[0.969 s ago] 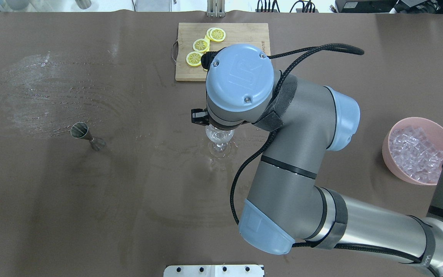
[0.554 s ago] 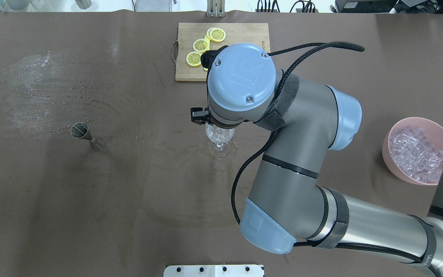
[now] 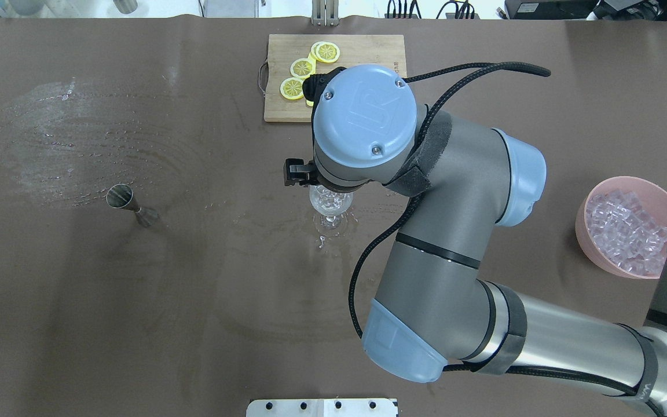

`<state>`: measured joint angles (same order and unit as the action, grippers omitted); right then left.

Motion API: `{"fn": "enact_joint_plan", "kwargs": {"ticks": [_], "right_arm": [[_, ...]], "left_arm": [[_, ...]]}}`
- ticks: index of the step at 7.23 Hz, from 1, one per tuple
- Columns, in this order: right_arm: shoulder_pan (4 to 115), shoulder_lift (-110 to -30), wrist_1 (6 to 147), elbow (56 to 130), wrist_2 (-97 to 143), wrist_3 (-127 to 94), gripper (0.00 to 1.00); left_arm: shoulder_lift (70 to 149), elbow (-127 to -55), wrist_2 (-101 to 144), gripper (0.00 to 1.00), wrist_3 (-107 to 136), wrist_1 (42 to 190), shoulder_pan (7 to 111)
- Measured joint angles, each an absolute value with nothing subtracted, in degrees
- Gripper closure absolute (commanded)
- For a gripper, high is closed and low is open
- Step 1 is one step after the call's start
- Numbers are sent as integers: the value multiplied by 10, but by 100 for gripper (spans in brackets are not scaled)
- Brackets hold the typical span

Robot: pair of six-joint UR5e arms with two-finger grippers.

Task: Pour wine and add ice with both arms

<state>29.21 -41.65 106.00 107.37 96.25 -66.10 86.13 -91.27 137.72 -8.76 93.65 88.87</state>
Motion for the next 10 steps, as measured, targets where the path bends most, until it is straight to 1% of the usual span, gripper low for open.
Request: {"fn": "enact_joint_plan", "kwargs": {"ticks": [2,4,7,10], "right_arm": [[315,-418,1061,1074,976,-651,0],[394,-452,1060,1077,1054,-592,0],[562,-573,1057,1087,1184,-387,0],[710,-712,1055,1068,1256,-113,0]], "left_arm": [[860,-925,1376,1,-87,932,890],[850,-949,1374,1,-87,929,891],[843,-973,1370,1,-87,929,892],[841,-980,1370,1,-87,928,893]]}}
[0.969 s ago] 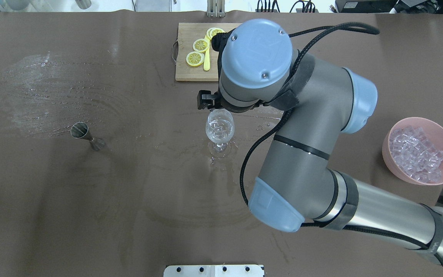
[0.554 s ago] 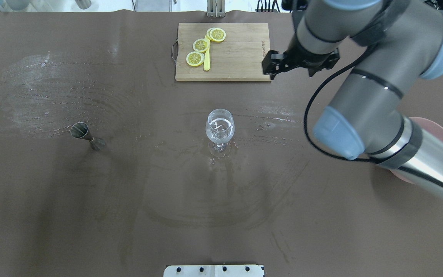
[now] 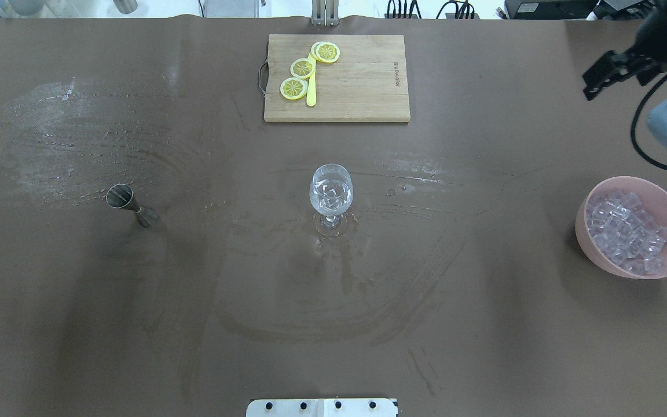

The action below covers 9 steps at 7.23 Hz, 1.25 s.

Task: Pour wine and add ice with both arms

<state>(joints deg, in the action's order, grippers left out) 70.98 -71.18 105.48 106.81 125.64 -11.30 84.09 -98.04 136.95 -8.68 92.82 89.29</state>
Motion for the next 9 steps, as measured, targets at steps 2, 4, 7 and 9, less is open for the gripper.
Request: {"fn": "enact_joint_plan", "kwargs": {"ticks": [2,4,7,9], "right_arm": [[791,-798,1054,1057,1275,29,0],[843,-894,1039,1054,1269,94,0],[922,-1024,1026,1051,1267,107,0],[942,-1056,1013,1051,1267,106,0]], "left_arm": [[840,-982,1370,1,-87,929,894],[839,-983,1370,1,-87,929,894],[839,-983,1370,1,-87,929,894],[839,-984,1370,1,-87,929,894]]}}
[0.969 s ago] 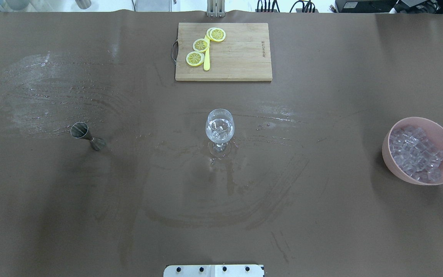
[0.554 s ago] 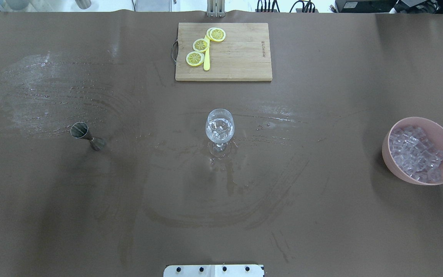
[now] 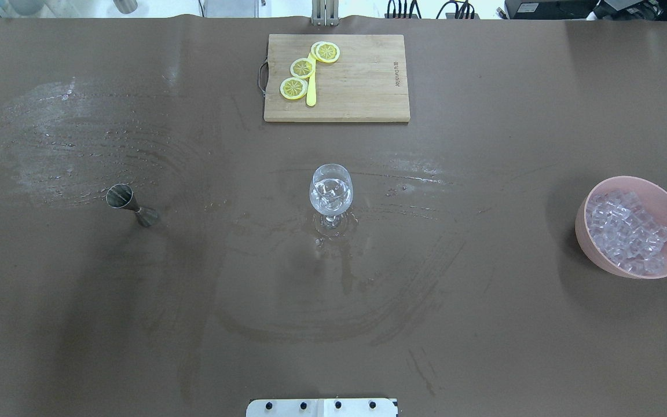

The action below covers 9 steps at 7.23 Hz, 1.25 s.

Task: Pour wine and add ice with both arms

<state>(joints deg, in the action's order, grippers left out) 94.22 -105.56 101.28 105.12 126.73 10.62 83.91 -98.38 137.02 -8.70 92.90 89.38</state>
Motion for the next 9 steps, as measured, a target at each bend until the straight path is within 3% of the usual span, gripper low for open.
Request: {"fn": "enact_joint_plan", "kwargs": {"ticks": [9], "right_arm": [[947,-1047,953,1111,1343,104,0]], "left_arm": [[838,-983,1370,1,-87,929,894]]}}
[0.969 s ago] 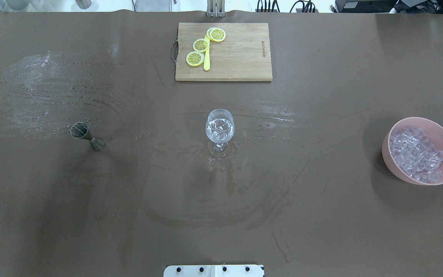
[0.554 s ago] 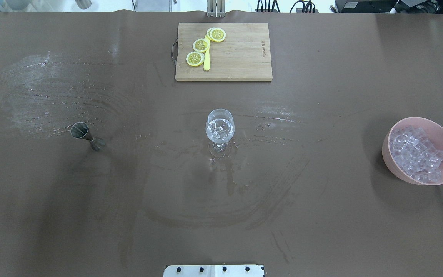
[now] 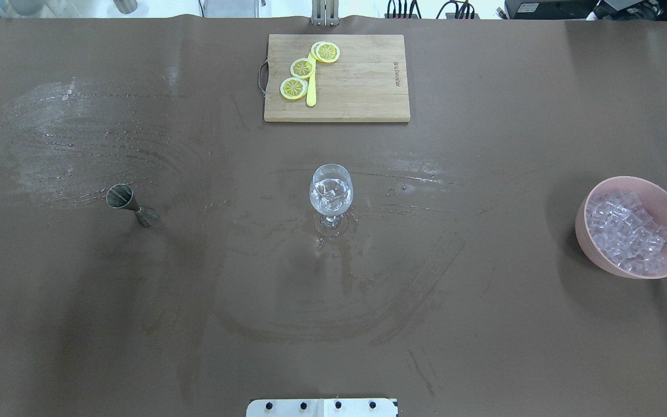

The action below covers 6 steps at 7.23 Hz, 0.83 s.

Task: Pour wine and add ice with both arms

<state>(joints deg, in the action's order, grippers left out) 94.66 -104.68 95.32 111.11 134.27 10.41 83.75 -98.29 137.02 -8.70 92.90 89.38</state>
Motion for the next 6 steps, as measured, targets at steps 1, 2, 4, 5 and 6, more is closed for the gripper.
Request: {"fn": "enact_joint_plan", "kwargs": {"ticks": [1,2,4,5,6], "right_arm": [[947,-1046,952,1109,1343,100,0],[947,-1042,952,1110,1339,86,0],[947,-1039,952,1117,1336,62,0],[947,-1037,953,1118,1336,60,0],[947,-1037,953,1118,1334,61,0]], "left_arm": [[837,-983,1370,1,-87,929,894],[837,-983,1370,1,-87,929,894],[837,-982,1370,1,-87,929,894],[836,-982,1370,1,-87,929,894],[834,-982,1370,1,-87,929,894]]}}
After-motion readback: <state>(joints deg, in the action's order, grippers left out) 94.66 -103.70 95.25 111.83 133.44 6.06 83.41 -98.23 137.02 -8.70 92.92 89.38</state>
